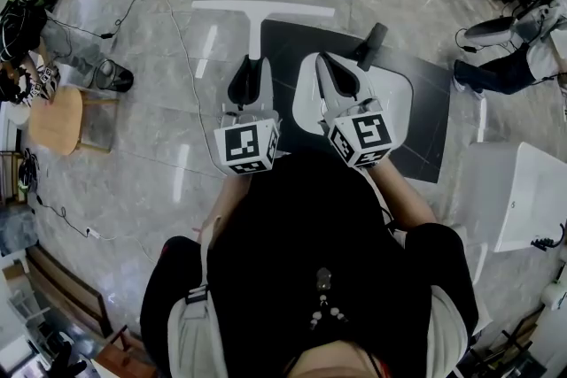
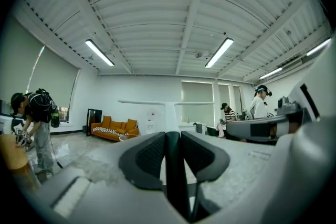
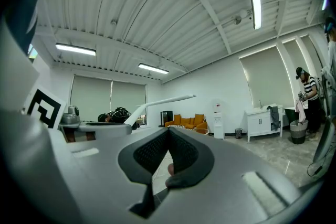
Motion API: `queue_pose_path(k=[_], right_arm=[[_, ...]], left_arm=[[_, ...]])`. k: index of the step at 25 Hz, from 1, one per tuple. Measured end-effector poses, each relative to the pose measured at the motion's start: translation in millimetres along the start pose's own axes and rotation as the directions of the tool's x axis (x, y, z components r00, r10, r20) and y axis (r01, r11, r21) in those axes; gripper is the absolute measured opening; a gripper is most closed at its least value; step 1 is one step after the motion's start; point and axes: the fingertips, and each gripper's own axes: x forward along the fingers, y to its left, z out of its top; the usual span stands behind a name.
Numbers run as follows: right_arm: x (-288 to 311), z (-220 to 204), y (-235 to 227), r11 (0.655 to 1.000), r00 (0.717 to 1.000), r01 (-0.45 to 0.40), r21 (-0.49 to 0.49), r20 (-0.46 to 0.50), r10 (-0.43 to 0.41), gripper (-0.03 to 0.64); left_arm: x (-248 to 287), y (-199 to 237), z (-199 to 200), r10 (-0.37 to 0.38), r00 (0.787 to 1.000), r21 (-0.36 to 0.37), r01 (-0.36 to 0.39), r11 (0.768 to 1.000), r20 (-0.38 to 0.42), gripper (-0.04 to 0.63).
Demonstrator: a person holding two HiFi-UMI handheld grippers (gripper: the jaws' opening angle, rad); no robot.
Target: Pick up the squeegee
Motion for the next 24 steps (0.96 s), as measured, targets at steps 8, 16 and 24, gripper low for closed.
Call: queue_pose_path(k=[8, 16, 24], right_arm=[[-3.7, -3.1, 3.6, 1.0, 1.0, -0.005, -0.011, -0.011, 0.005, 0.0], [-6.5, -5.7, 3.9, 1.0, 1.0, -0.004, -0.005, -0.017, 0.004, 0.0], [-4.5, -7.1, 4.4, 1.0, 1.0, -0.003, -0.006, -0.015, 0.003, 0.0]], left_arm=[[-0.3, -6.0, -1.7, -0.016, 1.0, -0.003, 0.016, 1.0, 0.0, 0.106], [-3.2, -7.2, -5.6, -0.02, 1.0, -0.004, 0.02, 1.0, -0.009, 0.106], [-2.1, -3.5, -5.3, -0.019, 1.0, -0.002, 0.019, 1.0, -0.004, 0.106]])
